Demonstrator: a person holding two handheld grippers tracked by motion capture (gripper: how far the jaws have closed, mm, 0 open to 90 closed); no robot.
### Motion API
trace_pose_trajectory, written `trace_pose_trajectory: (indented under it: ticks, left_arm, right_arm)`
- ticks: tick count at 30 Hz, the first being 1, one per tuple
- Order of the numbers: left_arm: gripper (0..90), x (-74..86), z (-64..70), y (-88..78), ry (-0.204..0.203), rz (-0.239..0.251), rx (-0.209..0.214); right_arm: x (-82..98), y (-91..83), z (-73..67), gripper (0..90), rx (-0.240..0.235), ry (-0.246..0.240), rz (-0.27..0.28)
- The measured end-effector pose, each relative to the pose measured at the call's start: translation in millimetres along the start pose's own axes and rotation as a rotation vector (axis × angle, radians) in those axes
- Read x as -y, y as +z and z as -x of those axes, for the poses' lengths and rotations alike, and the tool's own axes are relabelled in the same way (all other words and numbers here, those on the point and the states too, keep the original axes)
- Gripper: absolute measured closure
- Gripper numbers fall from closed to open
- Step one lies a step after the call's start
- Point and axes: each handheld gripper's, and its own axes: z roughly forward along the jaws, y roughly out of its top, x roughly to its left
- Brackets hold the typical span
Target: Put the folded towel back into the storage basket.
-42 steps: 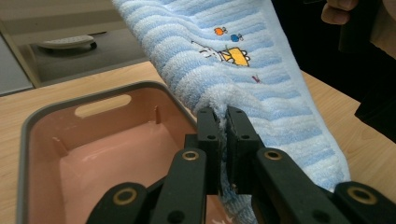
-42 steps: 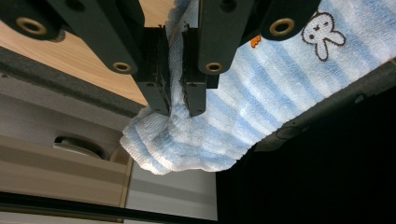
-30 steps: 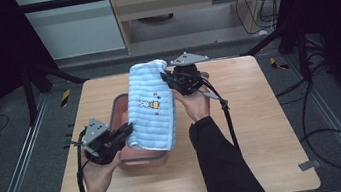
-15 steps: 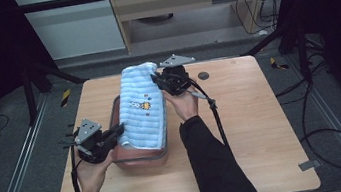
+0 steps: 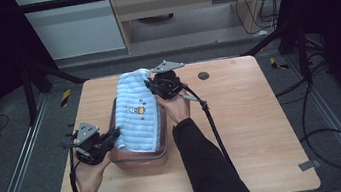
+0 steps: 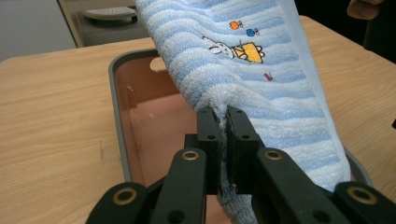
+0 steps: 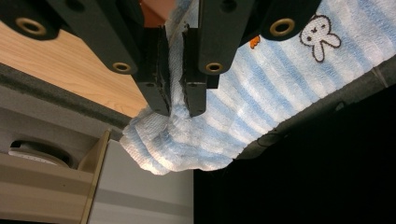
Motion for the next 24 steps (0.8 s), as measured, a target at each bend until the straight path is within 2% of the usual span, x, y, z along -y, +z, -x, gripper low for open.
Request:
trace_pose_trajectory:
  ticks: [18,24]
  left_arm:
    - [85.3,23.1,2.8,22.9,0.043,-0.107,-0.018]
    - [85.3,29.1,4.2,24.2,0.032,-0.131,-0.016]
  right_arm:
    - [30.1,20.8,1.7,82.6,0.010,-0.010,-0.070]
    - [40.2,26.0,3.5,82.5,0.011,-0.002,-0.095]
